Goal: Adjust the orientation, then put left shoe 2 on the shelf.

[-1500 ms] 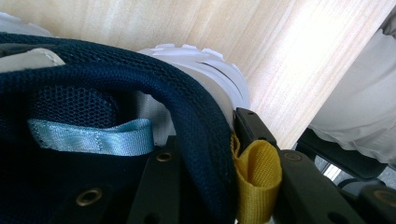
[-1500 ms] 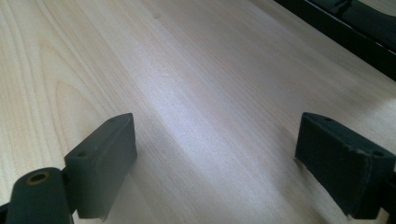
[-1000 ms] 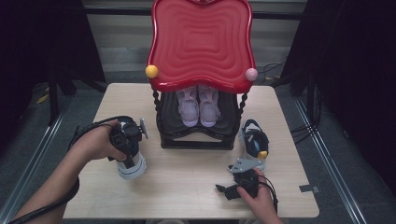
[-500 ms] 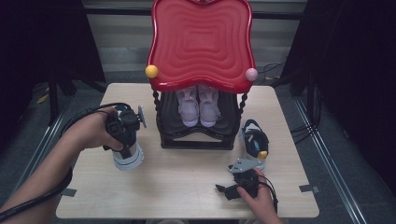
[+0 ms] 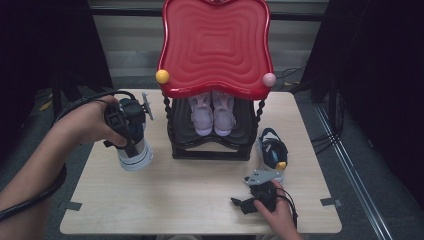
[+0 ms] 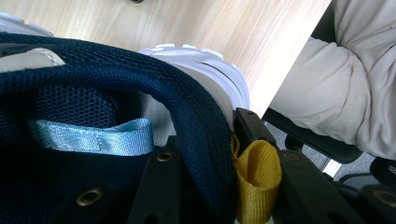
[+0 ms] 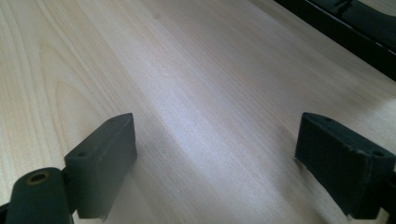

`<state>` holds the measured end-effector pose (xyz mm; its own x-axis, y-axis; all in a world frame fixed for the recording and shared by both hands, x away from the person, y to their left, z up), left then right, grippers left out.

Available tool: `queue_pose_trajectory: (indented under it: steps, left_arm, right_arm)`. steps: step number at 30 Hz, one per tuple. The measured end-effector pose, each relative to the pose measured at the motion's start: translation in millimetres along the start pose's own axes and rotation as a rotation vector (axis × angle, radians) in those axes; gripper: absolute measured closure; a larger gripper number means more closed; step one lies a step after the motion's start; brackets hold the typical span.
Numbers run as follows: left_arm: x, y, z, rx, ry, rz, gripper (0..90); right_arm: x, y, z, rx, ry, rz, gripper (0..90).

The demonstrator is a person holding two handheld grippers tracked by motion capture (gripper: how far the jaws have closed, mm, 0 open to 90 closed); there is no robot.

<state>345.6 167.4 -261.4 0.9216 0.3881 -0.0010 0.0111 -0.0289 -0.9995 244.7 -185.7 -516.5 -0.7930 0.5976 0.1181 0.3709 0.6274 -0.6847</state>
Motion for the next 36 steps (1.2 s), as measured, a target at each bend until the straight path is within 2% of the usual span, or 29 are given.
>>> queue_pose_trajectory:
  steps: [8,11,16,20,22,27,36]
  left_arm:
    - [2.1,-19.7,-0.8,0.009,0.015,-0.010,72.0]
    - [2.1,-27.6,-2.0,0.002,0.005,-0.022,72.0]
    - [2.0,-43.8,-4.5,-0.008,0.012,-0.033,72.0]
    - [2.2,-51.8,-8.1,-0.009,0.012,-0.041,71.9]
    - [2.5,-55.2,-10.0,0.001,0.028,-0.046,71.9]
    - [-0.1,-64.3,-13.0,-0.011,0.026,-0.058,71.9]
    - [-2.9,-88.0,-18.5,-0.019,0.040,-0.106,71.8]
  right_arm:
    - [0.0,0.0,0.0,0.000,-0.001,0.000,11.6]
    - [-0.1,0.1,0.1,0.000,-0.001,0.001,11.6]
    - [-0.3,0.2,0.0,-0.001,-0.003,0.000,11.6]
    - [-0.2,0.2,0.0,-0.001,-0.003,0.000,11.6]
    - [-0.2,0.2,0.0,-0.001,-0.003,0.000,11.6]
    - [-0.2,0.2,0.0,-0.001,-0.003,0.000,11.6]
    - [-0.2,0.3,0.0,-0.003,-0.002,0.000,11.6]
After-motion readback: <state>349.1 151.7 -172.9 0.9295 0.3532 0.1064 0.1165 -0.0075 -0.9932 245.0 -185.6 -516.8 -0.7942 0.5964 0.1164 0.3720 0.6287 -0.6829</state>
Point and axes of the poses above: each handheld gripper's, and its own axes: y roughly forward along the jaws, z roughly out of its underside, x roughly to its left, the point moved 1 cm from there along y, roughly forward along the jaws, and after that the axes turned 7 degrees about -z, right-handed, at the moved point
